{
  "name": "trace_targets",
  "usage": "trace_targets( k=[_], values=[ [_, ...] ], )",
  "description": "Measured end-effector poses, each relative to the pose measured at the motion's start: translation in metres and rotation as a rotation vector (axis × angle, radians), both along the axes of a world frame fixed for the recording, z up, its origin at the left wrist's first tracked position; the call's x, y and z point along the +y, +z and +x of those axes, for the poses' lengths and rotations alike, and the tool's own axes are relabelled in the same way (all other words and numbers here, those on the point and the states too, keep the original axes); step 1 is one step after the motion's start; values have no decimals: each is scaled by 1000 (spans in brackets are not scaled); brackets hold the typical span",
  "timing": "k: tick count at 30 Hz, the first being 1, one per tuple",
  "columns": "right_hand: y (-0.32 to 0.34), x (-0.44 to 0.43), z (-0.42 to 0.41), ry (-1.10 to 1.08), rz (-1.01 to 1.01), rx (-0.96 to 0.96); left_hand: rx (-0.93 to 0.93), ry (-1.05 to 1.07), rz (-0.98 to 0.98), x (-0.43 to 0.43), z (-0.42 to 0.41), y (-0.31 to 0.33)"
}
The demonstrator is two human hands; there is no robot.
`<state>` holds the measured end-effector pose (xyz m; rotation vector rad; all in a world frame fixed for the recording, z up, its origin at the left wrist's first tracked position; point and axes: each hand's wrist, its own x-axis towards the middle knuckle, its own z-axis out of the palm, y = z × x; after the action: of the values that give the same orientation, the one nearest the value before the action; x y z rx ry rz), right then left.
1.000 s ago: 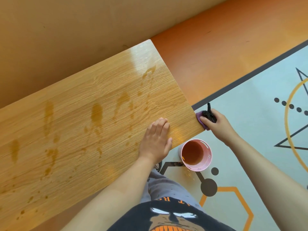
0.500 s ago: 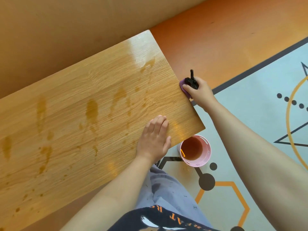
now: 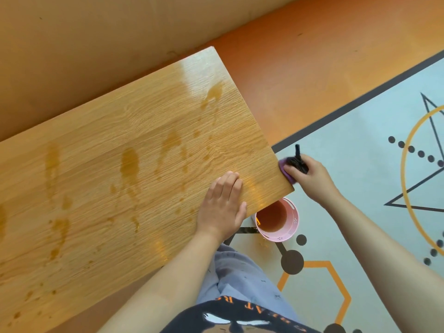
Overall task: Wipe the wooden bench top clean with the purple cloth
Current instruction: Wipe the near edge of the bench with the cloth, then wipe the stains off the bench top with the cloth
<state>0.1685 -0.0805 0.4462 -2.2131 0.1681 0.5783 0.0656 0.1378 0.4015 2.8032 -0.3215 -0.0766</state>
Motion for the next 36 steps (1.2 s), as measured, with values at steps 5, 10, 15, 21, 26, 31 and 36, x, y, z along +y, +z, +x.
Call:
trace_targets(
  k=[5, 10, 15, 21, 26, 31, 36],
  values=[
    [-11, 68, 85, 26, 28, -100, 6, 1, 19, -1, -2, -1],
    [-14, 89, 118, 29, 53, -119, -11, 3, 12, -1, -2, 0],
    [-18, 50, 68, -15, 82, -67, -2, 4, -9, 0, -1, 0],
    [-12, 44, 48, -63, 42, -69, 4, 2, 17, 0, 1, 1],
    [-7, 91, 100, -8, -57, -147, 65, -26, 36, 3, -1, 5],
    [-7, 106, 115, 10, -117, -142, 70, -70, 72, 6, -3, 6],
    [-5, 106, 101, -25, -149, -149, 76, -99, -30, 20, 11, 29]
  ],
)
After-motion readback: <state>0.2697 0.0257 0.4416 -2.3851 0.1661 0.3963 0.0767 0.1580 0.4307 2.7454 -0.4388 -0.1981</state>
